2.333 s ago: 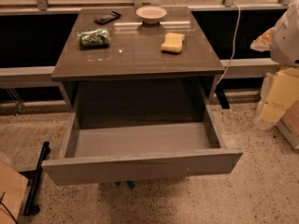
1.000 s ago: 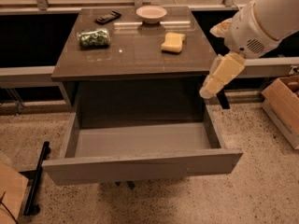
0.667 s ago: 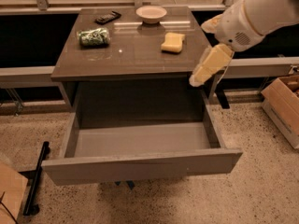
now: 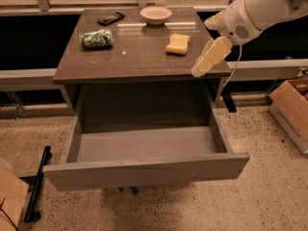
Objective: Place sponge into top drawer
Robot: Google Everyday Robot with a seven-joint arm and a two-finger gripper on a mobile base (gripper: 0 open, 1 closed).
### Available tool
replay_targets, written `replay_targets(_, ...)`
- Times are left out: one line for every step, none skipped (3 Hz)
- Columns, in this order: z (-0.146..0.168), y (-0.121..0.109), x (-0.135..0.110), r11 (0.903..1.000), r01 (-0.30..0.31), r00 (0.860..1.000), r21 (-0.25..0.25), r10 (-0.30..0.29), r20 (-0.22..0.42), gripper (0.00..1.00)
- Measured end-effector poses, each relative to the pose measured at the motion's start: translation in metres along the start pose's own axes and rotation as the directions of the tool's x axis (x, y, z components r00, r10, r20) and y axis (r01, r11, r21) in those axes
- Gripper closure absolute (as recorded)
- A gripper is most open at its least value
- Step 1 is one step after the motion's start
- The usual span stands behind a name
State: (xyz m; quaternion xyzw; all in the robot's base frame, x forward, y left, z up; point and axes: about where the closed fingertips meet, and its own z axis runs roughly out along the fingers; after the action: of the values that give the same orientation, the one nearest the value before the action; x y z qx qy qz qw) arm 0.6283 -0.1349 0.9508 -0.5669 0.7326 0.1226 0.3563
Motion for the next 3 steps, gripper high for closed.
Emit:
replay_targets(0.009, -0.002, 0.001, 0.9997, -0.026, 0.999, 0.000, 0.026, 0.026, 0.00)
replay_targets(0.041, -0.016, -0.001, 0.9965, -0.082, 0.994, 0.017, 0.080, 0.071, 0.00)
replay_targets(0.071, -0.050, 0.000, 0.9840, -0.160, 0.977, 0.079, 0.147, 0.153, 0.00)
